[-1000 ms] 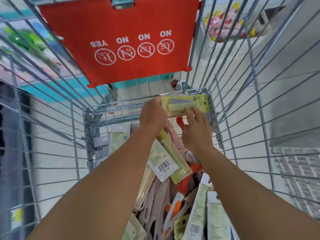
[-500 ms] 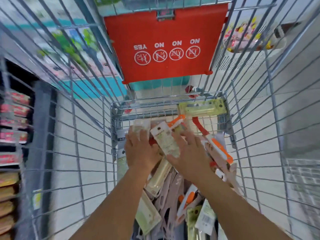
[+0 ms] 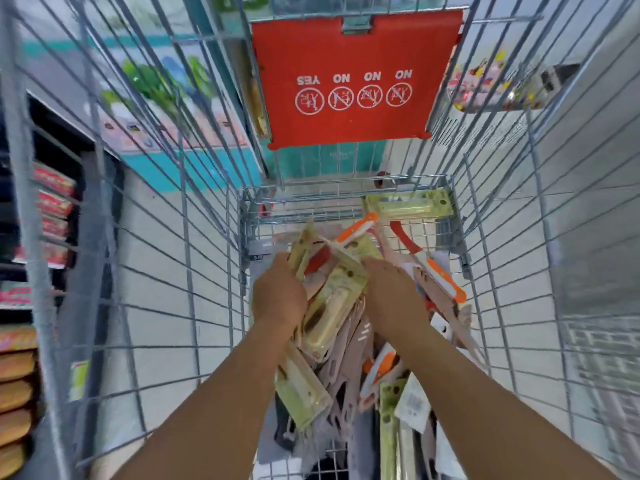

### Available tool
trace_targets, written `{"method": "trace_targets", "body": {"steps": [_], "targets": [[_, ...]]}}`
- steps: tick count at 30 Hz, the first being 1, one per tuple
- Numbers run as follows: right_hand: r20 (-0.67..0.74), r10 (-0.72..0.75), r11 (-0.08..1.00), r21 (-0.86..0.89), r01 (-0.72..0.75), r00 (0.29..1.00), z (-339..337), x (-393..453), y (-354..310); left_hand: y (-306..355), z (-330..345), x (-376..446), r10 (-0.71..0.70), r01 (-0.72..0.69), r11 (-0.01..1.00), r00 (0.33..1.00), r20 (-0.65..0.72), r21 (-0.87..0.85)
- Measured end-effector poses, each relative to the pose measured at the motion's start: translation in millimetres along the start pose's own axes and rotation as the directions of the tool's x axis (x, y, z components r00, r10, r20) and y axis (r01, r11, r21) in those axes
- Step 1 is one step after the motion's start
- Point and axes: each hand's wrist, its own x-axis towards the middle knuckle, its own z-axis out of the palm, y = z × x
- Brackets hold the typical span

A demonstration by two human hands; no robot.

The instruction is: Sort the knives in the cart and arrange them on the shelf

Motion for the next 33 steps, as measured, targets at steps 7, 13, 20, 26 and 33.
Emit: {"method": "trace_targets", "body": {"steps": [7,13,20,26,33], "targets": [[-0.222,0.129,0.963,0.261,-0.069,0.966,-18,0,27,22,-30,-16,-0.037,0.001,0.971,0.989,-0.146,-0.238],[-0.101,0.286,0.792,0.584,-0.176,0.953,-37,0,43,42,-43,-9,0.294,-0.302,0.938,0.953,-0.070,-0.170],[0.083,0.395,0.400,0.881,-0.253,0.915,-52,2,51,48,-47,25,0.471,-0.451,0.881,0.860,0.195,-0.142],[0.127,0.335,0.329,0.913,-0.242,0.934,-55,8,47,59,-46,31,0.466,-0.469,0.882,0.852,0.238,-0.046],[0.192,0.434,0.080,0.965,-0.250,0.880,-61,29,48,74,-29,31,0.370,-0.265,0.888,0.897,0.241,-0.376]]}}
